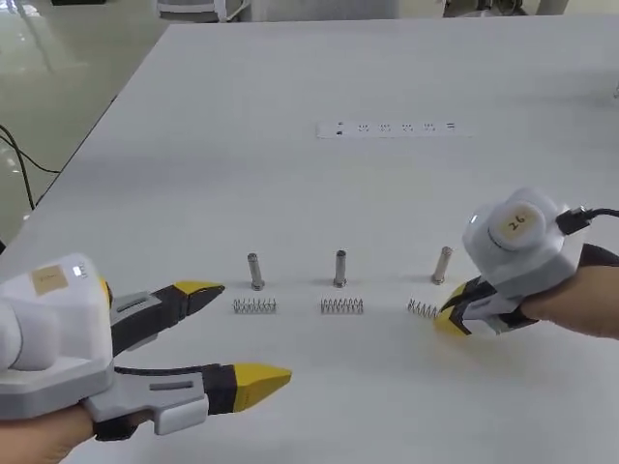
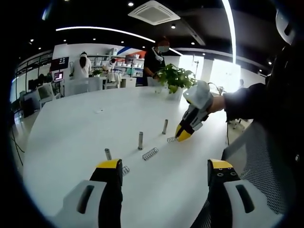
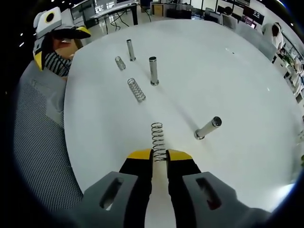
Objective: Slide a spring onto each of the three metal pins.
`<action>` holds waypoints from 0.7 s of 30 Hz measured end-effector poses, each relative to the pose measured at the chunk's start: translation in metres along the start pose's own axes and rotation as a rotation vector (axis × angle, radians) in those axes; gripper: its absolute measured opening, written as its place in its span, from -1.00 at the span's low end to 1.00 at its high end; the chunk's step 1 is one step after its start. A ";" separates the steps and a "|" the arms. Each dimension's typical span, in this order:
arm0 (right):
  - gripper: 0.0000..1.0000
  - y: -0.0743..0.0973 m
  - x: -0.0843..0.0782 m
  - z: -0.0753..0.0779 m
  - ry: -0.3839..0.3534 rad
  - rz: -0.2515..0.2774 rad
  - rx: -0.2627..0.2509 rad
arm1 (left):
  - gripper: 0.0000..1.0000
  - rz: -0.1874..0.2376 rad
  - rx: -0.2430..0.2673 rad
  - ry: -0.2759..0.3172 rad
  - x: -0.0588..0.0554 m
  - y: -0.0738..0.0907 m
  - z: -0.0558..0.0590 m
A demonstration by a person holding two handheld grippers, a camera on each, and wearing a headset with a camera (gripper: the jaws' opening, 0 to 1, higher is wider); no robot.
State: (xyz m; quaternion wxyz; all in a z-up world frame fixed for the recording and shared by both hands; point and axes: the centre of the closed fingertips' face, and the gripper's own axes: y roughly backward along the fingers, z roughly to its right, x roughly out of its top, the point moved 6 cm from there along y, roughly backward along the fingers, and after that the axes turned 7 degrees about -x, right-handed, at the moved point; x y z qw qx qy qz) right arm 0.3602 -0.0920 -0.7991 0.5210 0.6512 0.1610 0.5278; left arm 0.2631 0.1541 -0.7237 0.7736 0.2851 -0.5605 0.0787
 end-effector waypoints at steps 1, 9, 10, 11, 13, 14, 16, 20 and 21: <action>-0.76 0.002 0.001 -0.002 0.004 0.002 0.003 | 0.43 -0.005 -0.006 -0.005 0.000 -0.001 0.000; -0.76 0.024 0.018 -0.013 0.051 0.035 0.033 | 0.37 -0.021 -0.061 -0.041 0.011 -0.008 0.003; -0.76 0.026 0.021 -0.014 0.060 0.040 0.037 | 0.35 -0.019 -0.071 -0.045 0.013 -0.010 0.003; -0.76 0.028 0.022 -0.015 0.070 0.041 0.039 | 0.35 -0.017 -0.076 -0.046 0.014 -0.011 0.003; -0.76 0.034 0.027 -0.018 0.103 0.043 0.042 | 0.34 -0.022 -0.087 -0.056 0.017 -0.013 0.002; -0.76 0.036 0.029 -0.020 0.112 0.047 0.046 | 0.33 -0.025 -0.092 -0.063 0.017 -0.015 0.001; -0.76 0.041 0.035 -0.022 0.126 0.055 0.060 | 0.32 -0.035 -0.105 -0.070 0.018 -0.019 0.001; -0.76 0.047 0.045 -0.025 0.159 0.074 0.076 | 0.30 -0.057 -0.136 -0.090 0.018 -0.027 0.002; -0.76 0.048 0.047 -0.027 0.163 0.079 0.080 | 0.29 -0.062 -0.146 -0.096 0.018 -0.029 0.002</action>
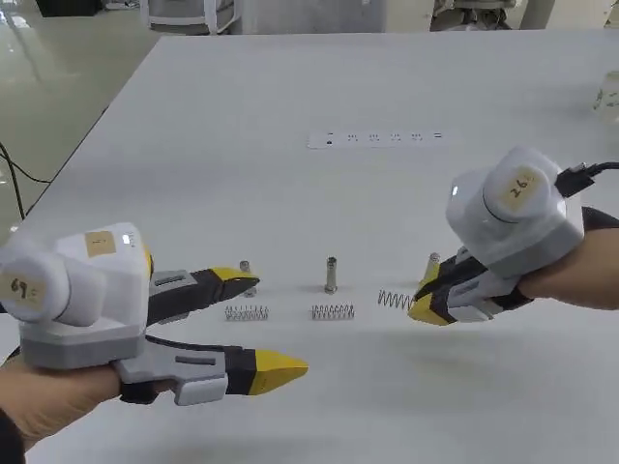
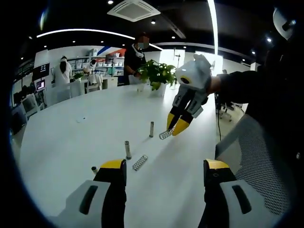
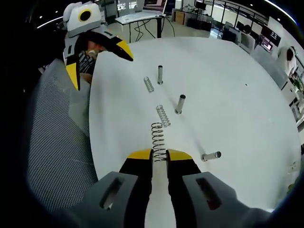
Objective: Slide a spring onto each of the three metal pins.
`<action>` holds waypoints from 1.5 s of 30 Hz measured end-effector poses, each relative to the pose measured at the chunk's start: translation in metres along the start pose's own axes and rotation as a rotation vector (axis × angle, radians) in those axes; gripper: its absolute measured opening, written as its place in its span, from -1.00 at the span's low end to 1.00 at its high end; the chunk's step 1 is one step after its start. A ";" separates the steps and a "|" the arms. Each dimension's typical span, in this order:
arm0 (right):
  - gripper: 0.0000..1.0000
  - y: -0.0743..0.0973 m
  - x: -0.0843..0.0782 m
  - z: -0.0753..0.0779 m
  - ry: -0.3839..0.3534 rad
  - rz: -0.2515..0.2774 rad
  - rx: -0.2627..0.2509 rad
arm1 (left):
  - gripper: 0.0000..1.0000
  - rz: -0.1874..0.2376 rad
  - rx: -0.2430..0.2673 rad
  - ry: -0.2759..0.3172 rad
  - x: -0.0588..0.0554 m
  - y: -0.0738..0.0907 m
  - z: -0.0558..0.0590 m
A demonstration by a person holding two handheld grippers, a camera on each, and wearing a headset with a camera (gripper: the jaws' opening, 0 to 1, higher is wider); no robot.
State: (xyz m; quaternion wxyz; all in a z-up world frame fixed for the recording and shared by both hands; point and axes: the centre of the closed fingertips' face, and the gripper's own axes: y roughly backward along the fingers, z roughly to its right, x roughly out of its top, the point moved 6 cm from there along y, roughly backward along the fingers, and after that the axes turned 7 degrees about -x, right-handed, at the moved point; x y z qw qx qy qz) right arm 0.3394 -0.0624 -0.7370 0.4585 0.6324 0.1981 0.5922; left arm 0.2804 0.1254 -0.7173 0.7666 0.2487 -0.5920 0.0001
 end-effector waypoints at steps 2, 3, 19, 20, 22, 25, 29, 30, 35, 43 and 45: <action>-0.76 0.001 0.003 -0.002 0.022 -0.001 0.006 | 0.27 0.003 -0.024 0.003 0.000 -0.004 0.000; -0.76 0.001 0.006 -0.005 0.033 0.000 0.012 | 0.26 0.000 -0.032 0.003 0.000 -0.006 0.000; -0.76 -0.002 0.022 -0.021 0.129 0.004 0.065 | 0.01 -0.105 -0.125 -0.094 -0.007 -0.047 -0.004; -0.76 -0.002 0.021 -0.021 0.134 0.003 0.069 | 0.00 -0.107 -0.126 -0.098 -0.007 -0.048 -0.004; -0.76 -0.003 0.021 -0.023 0.142 -0.002 0.078 | -0.04 -0.106 -0.130 -0.107 -0.006 -0.050 -0.003; -0.76 -0.004 0.022 -0.026 0.161 -0.008 0.090 | -0.09 -0.101 -0.134 -0.119 -0.005 -0.053 -0.003; -0.76 -0.005 0.025 -0.030 0.182 -0.011 0.113 | -0.18 -0.101 -0.142 -0.133 -0.004 -0.057 -0.002; -0.76 -0.005 0.026 -0.031 0.186 -0.012 0.116 | -0.21 -0.101 -0.144 -0.136 -0.004 -0.058 -0.001; -0.75 -0.007 0.028 -0.034 0.204 -0.011 0.128 | -0.38 -0.108 -0.151 -0.149 -0.005 -0.061 0.000; -0.75 -0.009 0.029 -0.042 0.233 -0.017 0.155 | -0.53 -0.115 -0.161 -0.177 -0.007 -0.065 0.004; -0.75 -0.009 0.029 -0.043 0.235 -0.015 0.161 | -0.60 -0.117 -0.163 -0.186 -0.007 -0.066 0.005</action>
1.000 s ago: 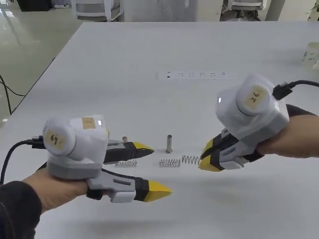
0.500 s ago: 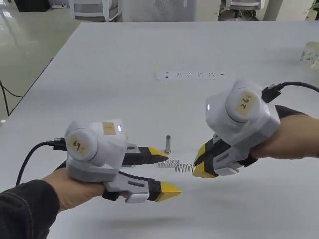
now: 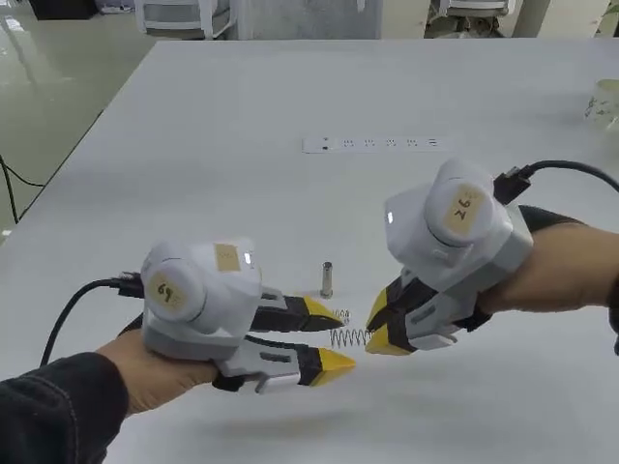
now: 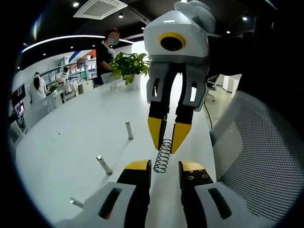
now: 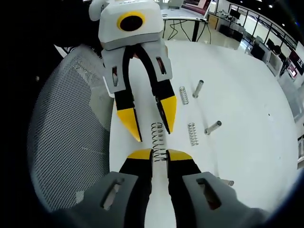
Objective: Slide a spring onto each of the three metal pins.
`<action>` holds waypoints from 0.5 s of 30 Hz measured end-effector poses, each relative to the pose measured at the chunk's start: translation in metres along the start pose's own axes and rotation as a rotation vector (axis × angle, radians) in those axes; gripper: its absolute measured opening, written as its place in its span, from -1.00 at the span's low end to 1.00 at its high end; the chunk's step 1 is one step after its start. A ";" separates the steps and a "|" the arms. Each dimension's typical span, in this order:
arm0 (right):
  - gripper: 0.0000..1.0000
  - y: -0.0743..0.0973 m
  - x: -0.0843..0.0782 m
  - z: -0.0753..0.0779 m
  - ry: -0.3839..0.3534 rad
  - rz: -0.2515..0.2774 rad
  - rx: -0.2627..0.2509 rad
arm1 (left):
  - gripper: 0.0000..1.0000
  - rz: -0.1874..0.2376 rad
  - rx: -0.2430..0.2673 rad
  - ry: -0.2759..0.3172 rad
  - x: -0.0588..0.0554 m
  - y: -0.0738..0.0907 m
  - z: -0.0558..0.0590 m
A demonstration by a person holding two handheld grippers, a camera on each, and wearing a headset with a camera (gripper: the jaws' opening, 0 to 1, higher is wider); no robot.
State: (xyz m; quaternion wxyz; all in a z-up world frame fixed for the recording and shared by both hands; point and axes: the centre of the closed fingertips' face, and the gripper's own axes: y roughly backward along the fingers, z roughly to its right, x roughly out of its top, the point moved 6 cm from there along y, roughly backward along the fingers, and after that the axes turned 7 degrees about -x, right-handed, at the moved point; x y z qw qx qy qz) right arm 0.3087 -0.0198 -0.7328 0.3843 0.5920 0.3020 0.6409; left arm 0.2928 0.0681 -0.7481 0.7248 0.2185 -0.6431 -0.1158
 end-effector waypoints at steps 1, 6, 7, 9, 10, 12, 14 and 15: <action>-0.75 0.000 0.000 0.000 0.002 0.001 0.002 | -0.63 -0.003 0.000 -0.008 0.000 -0.001 0.001; -0.75 0.000 0.001 -0.002 0.006 -0.001 0.007 | -0.71 -0.008 0.011 -0.022 0.000 -0.001 0.001; -0.75 -0.001 0.001 -0.003 0.007 -0.001 0.011 | -0.76 -0.010 0.012 -0.025 0.000 -0.001 0.001; -0.75 -0.001 0.001 -0.003 0.010 -0.003 0.013 | -0.80 -0.020 0.018 -0.036 -0.001 -0.001 0.000; -0.75 -0.001 0.001 -0.004 0.010 -0.003 0.014 | -0.80 -0.025 0.014 -0.042 -0.001 -0.002 0.001; -0.75 -0.002 0.001 -0.004 0.009 -0.007 0.017 | -0.81 -0.039 0.016 -0.056 -0.002 -0.003 0.002; -0.75 -0.002 0.001 -0.004 0.007 -0.008 0.020 | -0.81 -0.059 0.011 -0.084 -0.002 -0.004 0.003; -0.75 -0.002 0.000 -0.005 0.006 -0.009 0.023 | -0.82 -0.069 0.011 -0.094 -0.003 -0.004 0.004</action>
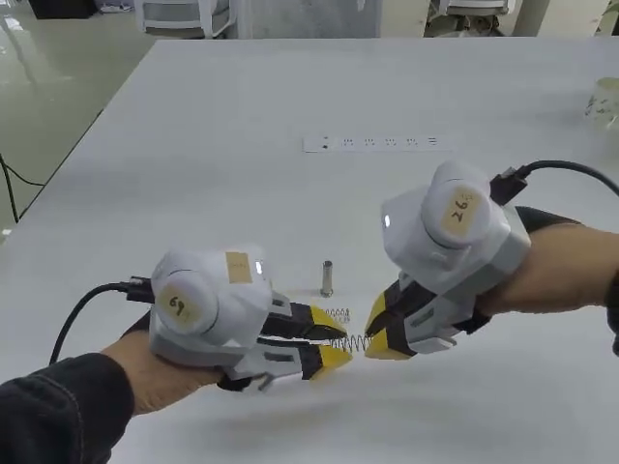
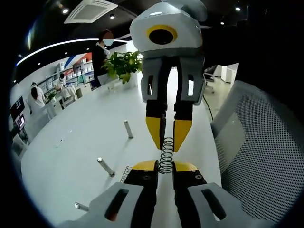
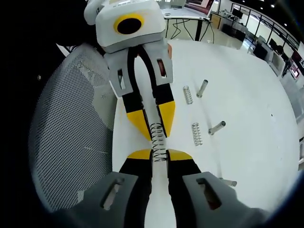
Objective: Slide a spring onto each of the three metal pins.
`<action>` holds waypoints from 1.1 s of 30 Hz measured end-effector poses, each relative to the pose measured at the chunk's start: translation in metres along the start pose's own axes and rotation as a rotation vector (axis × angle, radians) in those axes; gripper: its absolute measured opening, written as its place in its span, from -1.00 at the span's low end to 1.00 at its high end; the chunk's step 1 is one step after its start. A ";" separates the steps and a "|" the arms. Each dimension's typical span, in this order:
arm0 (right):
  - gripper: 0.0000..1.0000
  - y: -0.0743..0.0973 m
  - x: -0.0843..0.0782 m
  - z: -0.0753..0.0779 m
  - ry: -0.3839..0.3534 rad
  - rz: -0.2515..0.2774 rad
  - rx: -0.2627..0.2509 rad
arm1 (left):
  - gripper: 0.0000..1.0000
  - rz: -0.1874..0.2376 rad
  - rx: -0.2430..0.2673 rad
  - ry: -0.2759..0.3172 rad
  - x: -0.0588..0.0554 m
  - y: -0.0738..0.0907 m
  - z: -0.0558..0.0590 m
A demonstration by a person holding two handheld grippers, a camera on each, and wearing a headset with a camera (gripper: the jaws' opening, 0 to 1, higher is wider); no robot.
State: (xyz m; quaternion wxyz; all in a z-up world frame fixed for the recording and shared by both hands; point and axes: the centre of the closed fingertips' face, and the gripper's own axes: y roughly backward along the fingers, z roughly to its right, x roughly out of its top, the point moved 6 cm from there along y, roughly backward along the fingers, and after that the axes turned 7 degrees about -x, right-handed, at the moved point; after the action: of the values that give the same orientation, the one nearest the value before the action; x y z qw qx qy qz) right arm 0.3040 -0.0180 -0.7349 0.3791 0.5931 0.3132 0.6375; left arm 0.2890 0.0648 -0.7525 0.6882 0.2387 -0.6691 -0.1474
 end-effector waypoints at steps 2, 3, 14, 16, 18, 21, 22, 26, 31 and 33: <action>-0.75 -0.001 -0.001 0.000 0.000 -0.002 0.000 | -0.83 -0.009 0.002 -0.013 0.000 -0.002 0.001; -0.75 -0.001 -0.001 -0.001 -0.001 -0.005 0.001 | -0.84 -0.011 -0.002 -0.013 0.000 -0.002 0.001; -0.68 -0.005 -0.011 -0.004 -0.061 0.044 0.008 | -0.87 -0.022 -0.015 -0.009 0.000 -0.005 0.003; -0.63 -0.007 -0.013 -0.006 -0.065 0.040 0.018 | -0.87 -0.007 -0.018 0.003 0.003 -0.004 0.003; -0.64 -0.008 -0.014 -0.006 -0.060 0.040 0.014 | -0.87 0.003 -0.019 -0.001 0.007 -0.003 0.004; -0.65 -0.008 -0.014 -0.006 -0.067 0.050 0.012 | -0.87 0.016 -0.019 0.000 0.010 -0.003 0.005; -0.65 -0.008 -0.014 -0.006 -0.069 0.052 0.013 | -0.87 0.024 -0.016 0.003 0.011 -0.002 0.004; -0.71 -0.007 -0.013 -0.004 -0.067 0.063 0.004 | -0.87 0.026 -0.015 0.007 0.009 -0.002 0.004; -0.72 -0.002 -0.009 -0.004 -0.059 0.065 -0.009 | -0.86 0.039 -0.008 0.019 0.009 -0.002 0.003; -0.72 0.001 -0.006 -0.004 -0.061 0.068 -0.013 | -0.86 0.037 -0.003 0.015 0.009 -0.002 0.002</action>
State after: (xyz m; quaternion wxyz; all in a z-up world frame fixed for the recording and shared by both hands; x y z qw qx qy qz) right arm 0.3001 -0.0238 -0.7373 0.3705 0.6201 0.2771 0.6335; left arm 0.2877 0.0582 -0.7458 0.6963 0.2263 -0.6679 -0.1335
